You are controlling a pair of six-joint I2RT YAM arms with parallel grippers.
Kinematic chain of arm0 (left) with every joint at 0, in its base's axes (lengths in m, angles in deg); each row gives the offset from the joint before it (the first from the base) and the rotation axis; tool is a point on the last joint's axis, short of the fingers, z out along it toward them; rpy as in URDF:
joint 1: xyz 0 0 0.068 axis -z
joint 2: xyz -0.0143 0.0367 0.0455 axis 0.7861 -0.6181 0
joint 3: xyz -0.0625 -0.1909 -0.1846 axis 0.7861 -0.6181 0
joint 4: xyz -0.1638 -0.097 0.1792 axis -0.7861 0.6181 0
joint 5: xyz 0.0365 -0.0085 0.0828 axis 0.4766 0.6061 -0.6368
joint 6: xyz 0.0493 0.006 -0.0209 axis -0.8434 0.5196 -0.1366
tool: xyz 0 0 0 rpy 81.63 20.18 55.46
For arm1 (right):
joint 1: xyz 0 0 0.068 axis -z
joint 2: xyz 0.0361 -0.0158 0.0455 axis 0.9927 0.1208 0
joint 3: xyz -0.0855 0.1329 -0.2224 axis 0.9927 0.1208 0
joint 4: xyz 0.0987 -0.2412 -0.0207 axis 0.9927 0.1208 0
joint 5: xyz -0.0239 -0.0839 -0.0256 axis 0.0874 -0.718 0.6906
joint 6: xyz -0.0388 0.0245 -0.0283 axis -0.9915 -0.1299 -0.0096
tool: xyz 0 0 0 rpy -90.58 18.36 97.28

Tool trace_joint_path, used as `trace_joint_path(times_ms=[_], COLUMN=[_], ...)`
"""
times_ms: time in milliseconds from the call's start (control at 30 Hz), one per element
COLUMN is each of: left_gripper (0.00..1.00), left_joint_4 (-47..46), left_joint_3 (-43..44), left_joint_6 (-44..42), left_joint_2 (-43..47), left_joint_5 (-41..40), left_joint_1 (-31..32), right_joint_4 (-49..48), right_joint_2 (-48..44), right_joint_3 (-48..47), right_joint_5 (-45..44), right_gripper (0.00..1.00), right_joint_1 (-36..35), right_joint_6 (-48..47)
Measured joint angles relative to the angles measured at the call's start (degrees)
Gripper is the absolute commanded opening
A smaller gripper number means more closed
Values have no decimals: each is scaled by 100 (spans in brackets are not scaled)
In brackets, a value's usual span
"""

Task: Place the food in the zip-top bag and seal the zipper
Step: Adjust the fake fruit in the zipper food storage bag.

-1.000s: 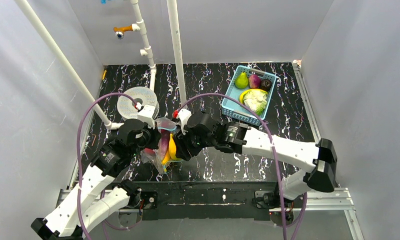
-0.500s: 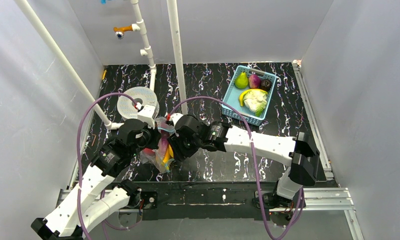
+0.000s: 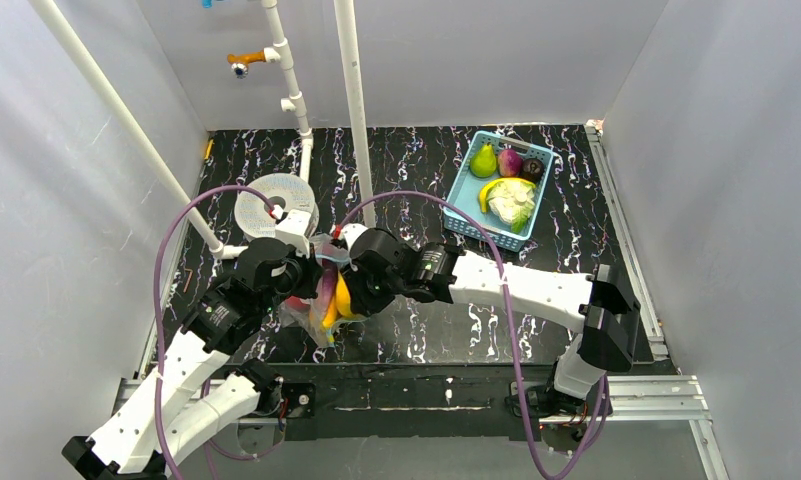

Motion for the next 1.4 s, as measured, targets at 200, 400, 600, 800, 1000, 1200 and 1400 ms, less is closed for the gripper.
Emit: trace_joint_path(times_ms=[200, 400, 600, 800, 1000, 1200, 1400], left_gripper=[0, 0, 0, 0, 0, 0, 0], left_joint_4=[0, 0, -9, -17, -17, -20, -20], left_joint_3=[0, 0, 0, 0, -4, -4, -4], left_joint_6=[0, 2, 1, 2, 2, 3, 2], left_joint_2=[34, 117, 156, 203, 247, 223, 184], left_joint_5=[-2, 0, -2, -20, -20, -17, -17], left_joint_1=[-4, -4, -4, -7, -7, -7, -7], right_joint_4=[-211, -785, -1334, -1432, -1175, -1029, -1100], right_joint_2=[-43, -256, -353, 71, 382, 43, -899], right_joint_3=[-41, -39, -40, -195, -286, -224, 128], right_joint_5=[-85, -410, -547, -624, -548, -459, -515], right_gripper=[1, 1, 1, 33, 51, 59, 60], right_joint_1=[0, 0, 0, 1, 0, -2, 24], right_joint_6=[-4, 14, 88, 43, -46, -123, -212])
